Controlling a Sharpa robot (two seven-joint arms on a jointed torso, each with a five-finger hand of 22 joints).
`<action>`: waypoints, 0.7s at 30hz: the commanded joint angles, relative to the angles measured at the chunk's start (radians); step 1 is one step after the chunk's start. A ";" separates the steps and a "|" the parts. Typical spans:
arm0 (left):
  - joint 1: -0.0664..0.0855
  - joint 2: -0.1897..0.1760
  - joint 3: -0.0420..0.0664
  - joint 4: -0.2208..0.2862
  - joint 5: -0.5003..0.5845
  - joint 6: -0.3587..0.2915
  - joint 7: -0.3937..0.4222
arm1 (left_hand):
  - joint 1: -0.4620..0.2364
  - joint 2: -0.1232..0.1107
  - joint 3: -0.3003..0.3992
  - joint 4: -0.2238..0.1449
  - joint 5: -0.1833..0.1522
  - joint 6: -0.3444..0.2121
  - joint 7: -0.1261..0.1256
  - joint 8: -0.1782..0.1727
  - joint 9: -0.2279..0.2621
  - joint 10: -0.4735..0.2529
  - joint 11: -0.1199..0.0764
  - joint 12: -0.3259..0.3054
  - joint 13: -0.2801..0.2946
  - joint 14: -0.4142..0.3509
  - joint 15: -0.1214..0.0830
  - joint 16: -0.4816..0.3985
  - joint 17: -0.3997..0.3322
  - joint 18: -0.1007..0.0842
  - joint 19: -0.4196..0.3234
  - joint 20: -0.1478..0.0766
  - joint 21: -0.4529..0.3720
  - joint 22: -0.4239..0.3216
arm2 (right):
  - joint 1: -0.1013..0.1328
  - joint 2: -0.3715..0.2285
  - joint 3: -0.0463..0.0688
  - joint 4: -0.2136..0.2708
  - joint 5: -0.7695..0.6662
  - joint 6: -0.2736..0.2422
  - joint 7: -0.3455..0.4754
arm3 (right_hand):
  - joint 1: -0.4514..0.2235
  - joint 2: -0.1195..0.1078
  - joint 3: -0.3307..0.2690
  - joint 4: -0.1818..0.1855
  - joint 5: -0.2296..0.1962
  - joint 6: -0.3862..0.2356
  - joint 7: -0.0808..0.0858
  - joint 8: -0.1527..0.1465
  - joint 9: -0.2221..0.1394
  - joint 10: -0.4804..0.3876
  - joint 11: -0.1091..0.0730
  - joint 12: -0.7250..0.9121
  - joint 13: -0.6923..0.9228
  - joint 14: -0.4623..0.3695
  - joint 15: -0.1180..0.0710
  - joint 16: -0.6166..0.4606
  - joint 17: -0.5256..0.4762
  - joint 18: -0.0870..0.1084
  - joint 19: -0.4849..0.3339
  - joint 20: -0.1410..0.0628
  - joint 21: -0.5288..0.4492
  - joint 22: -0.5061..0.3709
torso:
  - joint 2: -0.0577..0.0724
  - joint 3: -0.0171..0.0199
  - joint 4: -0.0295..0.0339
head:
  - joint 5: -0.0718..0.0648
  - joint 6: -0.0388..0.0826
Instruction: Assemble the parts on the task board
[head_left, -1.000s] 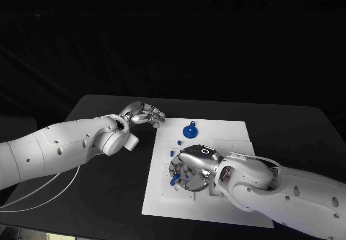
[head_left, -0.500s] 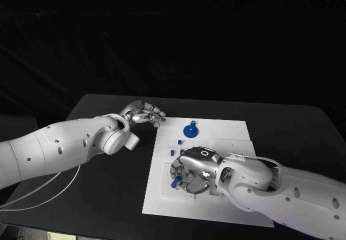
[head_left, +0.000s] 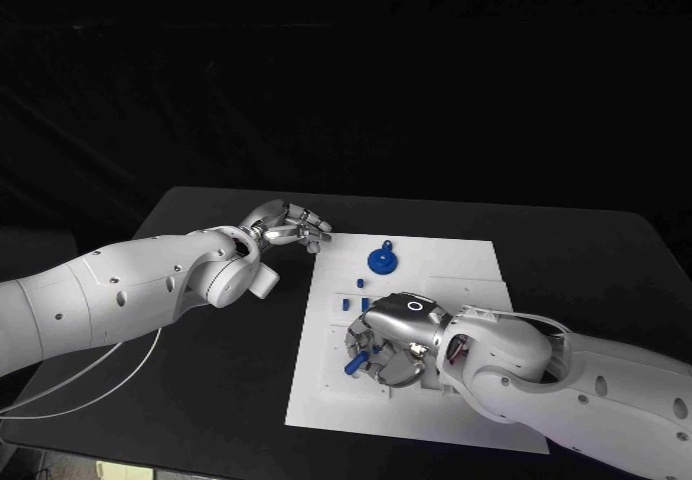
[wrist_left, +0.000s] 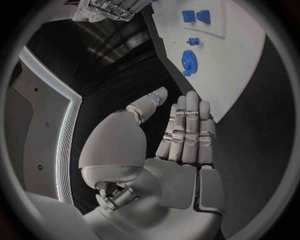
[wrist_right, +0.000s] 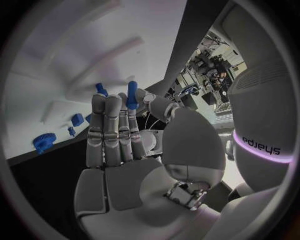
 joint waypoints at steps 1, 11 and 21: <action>0.001 0.001 0.001 0.000 0.003 0.012 0.010 | -0.007 0.002 -0.006 0.002 0.003 -0.007 -0.003 -0.004 -0.001 -0.004 0.001 -0.007 0.001 0.002 0.003 -0.004 0.001 0.004 0.003 0.000 -0.006 0.001 | -0.003 -0.005 -0.002 0.001 -0.015 0.016 0.001 | -0.001 0.011 0.000 -0.005 0.002 0.005 0.000 0.004 -0.001 0.002 -0.002 0.004 0.001 0.002 -0.008 0.000 0.002 0.012 -0.002 -0.004 0.005 0.021 | 0.000 0.0004 -0.0004 | 0.001 -0.001; 0.001 0.001 0.001 -0.001 0.003 0.012 0.010 | -0.007 0.002 -0.006 0.002 0.003 -0.007 -0.003 -0.004 -0.001 -0.005 0.001 -0.007 0.001 0.002 0.003 -0.005 0.003 0.004 0.003 0.000 -0.007 0.002 | -0.003 -0.015 -0.002 0.007 -0.007 0.015 0.006 | -0.002 0.012 -0.001 -0.007 0.003 0.006 0.000 0.004 0.001 0.003 -0.003 0.004 0.002 0.002 -0.008 0.000 0.003 0.012 -0.002 -0.004 0.007 0.021 | 0.000 0.0004 -0.0001 | 0.001 -0.001; 0.001 0.001 0.001 -0.001 0.003 0.012 0.010 | -0.007 0.002 -0.006 0.002 0.003 -0.007 -0.003 -0.004 -0.001 -0.005 0.001 -0.007 0.001 0.002 0.003 -0.005 0.003 0.004 0.003 0.000 -0.007 0.002 | -0.003 -0.024 -0.001 0.015 -0.018 0.019 0.000 | -0.002 0.012 0.000 -0.008 0.003 0.006 0.000 0.004 0.001 0.003 -0.003 0.004 0.003 0.002 -0.008 -0.001 0.004 0.012 -0.002 -0.004 0.007 0.021 | 0.000 -0.0004 0.0002 | 0.002 -0.001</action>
